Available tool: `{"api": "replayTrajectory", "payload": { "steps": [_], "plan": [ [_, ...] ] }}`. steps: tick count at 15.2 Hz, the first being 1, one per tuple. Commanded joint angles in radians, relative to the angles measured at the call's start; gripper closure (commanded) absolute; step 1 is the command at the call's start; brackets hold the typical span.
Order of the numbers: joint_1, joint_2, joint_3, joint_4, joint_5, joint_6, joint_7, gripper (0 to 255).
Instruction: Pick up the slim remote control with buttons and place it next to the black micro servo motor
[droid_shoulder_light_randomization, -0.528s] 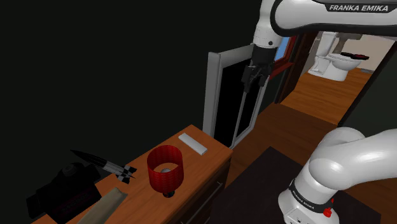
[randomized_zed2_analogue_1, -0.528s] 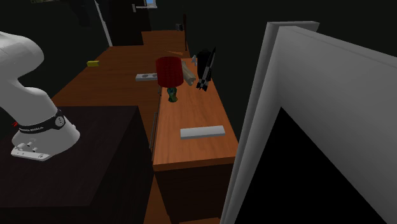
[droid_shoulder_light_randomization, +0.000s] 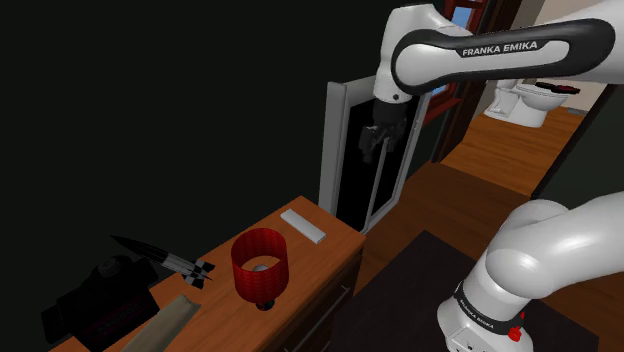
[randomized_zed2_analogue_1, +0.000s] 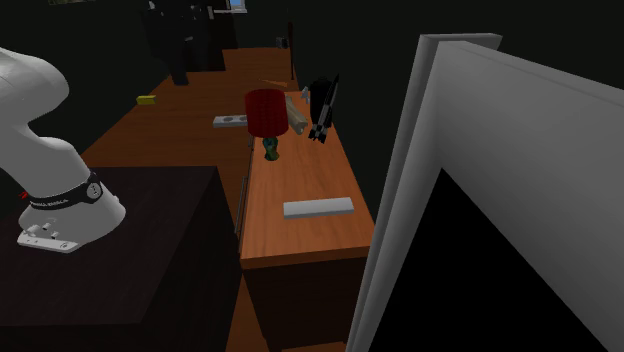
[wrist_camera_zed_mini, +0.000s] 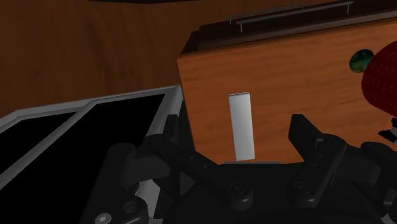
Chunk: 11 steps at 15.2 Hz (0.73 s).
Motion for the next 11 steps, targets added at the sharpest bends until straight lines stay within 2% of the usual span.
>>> {"api": "replayTrajectory", "payload": {
  "steps": [1,11],
  "plan": [
    [0.002,0.059,0.009,-0.013,0.003,0.071,0.009,0],
    [0.004,0.395,0.043,-0.011,-0.005,0.394,0.049,0]
  ]
}}
